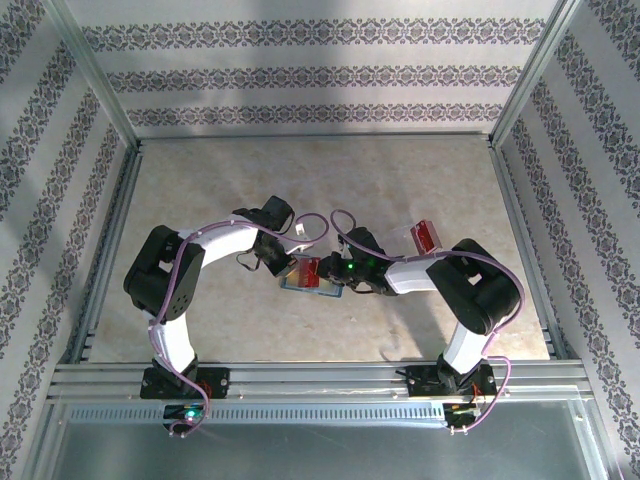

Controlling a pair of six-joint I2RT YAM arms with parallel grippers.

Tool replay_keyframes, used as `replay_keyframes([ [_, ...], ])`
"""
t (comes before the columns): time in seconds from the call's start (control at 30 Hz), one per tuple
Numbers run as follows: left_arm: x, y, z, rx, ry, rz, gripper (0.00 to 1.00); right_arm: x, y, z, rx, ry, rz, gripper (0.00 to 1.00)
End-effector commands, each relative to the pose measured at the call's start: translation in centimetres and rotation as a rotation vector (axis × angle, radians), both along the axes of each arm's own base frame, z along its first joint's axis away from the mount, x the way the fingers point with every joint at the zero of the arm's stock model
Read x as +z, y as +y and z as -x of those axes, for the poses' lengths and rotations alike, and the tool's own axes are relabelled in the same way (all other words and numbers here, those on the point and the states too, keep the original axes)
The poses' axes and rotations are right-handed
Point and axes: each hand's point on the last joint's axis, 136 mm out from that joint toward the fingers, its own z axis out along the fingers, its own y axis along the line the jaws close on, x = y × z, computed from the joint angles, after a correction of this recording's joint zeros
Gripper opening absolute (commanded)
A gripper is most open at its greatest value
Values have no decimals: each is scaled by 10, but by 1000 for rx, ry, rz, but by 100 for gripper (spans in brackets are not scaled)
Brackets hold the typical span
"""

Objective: Put the credit cards into the card holder

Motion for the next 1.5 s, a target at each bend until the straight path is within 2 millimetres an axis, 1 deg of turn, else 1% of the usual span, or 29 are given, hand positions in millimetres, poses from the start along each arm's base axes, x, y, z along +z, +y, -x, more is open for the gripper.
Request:
replay_keyframes([
  [0.0,12,1,0,23,-16,-22,6,-8,-2,6,18,23,49,17],
  [0.17,22,5,2,35,-31,-10,10,-9,-4,5,11,27,62,18],
  [0.27,21,16,-2,34,-53,-56,11,-7,-6,7,4,28,67,19],
  [0.4,9,29,-5,52,-66,-101,11,-7,-6,7,11,31,76,20],
  [0.53,-4,32,2,55,-22,-124,11,-6,-6,8,-1,34,83,23],
  [0.7,-11,27,9,74,30,-110,11,-4,-1,9,6,32,85,23],
  [0.8,-16,27,15,54,40,-117,11,-4,-1,10,0,26,94,17],
  [0.97,-17,24,20,74,58,-106,11,-5,0,11,-7,28,92,11],
  [1.13,-19,16,28,78,92,-69,11,-6,5,10,-2,26,92,10],
  [1.23,-19,15,31,73,97,-73,11,-6,5,9,-14,22,93,10],
  [1.33,-20,13,34,75,103,-57,11,-6,10,9,-6,22,91,9],
  [1.47,-20,11,39,62,109,-60,11,-5,10,7,-34,16,78,9],
])
